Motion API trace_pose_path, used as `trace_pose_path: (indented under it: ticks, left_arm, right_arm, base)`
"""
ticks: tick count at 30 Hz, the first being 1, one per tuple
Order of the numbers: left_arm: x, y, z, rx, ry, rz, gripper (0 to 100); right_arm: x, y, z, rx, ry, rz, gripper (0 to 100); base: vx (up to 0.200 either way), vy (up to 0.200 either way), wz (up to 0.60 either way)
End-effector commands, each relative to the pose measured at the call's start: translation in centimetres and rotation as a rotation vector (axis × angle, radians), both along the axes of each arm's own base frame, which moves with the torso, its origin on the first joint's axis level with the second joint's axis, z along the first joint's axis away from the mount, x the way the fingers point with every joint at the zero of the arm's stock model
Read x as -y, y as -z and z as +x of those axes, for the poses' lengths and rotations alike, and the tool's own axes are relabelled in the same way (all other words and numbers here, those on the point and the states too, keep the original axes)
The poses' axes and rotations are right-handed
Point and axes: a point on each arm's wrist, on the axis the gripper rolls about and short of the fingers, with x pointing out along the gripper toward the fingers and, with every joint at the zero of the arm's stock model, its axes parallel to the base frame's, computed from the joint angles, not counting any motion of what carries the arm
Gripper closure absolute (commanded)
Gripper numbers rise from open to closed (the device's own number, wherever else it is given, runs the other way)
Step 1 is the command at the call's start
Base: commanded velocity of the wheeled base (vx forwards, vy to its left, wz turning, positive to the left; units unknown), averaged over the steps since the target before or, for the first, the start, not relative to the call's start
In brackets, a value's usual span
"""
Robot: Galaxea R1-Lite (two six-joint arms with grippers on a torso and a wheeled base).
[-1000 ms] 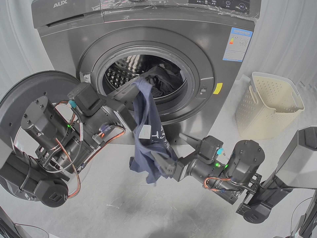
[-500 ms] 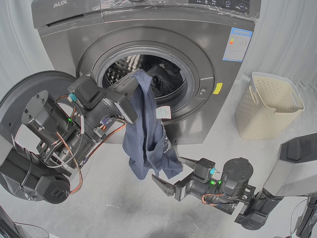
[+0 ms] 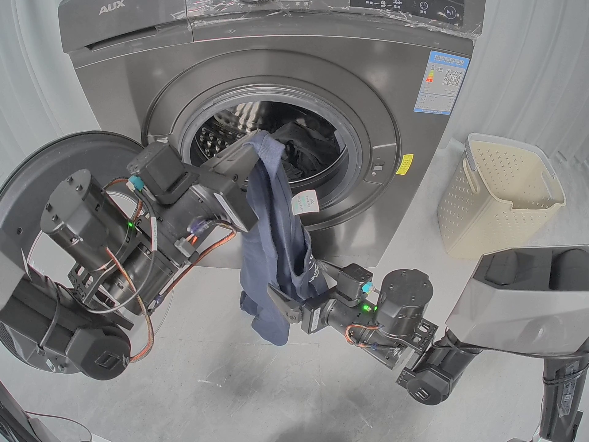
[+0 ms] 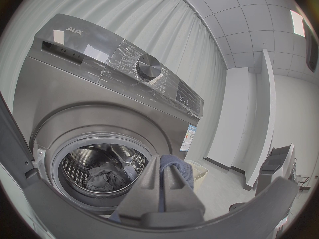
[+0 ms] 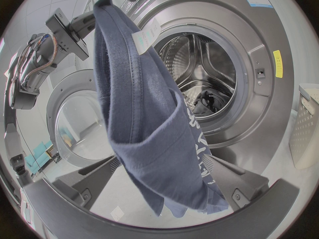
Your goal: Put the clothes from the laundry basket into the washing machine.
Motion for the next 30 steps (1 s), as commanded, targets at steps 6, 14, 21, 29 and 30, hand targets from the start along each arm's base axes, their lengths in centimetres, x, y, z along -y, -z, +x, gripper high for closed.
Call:
trace_pose_path:
  ticks: [6, 14, 21, 29, 30]
  left_arm:
    - [0.4, -0.2, -0.1, 0.002, -0.003, -0.007, 100]
    - [0.3, -0.5, -0.2, 0.007, -0.014, -0.017, 100]
    - [0.1, -0.9, -0.2, 0.019, -0.019, -0.03, 100]
    - [-0.2, -0.9, -0.1, 0.018, -0.03, -0.031, 100]
    - [-0.3, -0.7, 0.0, 0.015, -0.033, -0.028, 100]
  right_arm:
    - [-2.3, 1.4, 3.2, 0.04, 0.026, 0.042, 0]
    - [-2.0, 2.7, 6.9, 0.064, 0.088, 0.069, 0]
    - [-1.8, 3.7, 7.7, 0.057, 0.105, 0.065, 0]
    - [-1.8, 3.5, 8.3, 0.075, 0.113, 0.087, 100]
    - [-1.7, 3.4, 8.3, 0.075, 0.113, 0.087, 100]
  base:
    - [0.0, 0.0, 0.0]
    - [0.0, 0.0, 0.0]
    - [0.0, 0.0, 0.0]
    - [0.0, 0.0, 0.0]
    - [0.0, 0.0, 0.0]
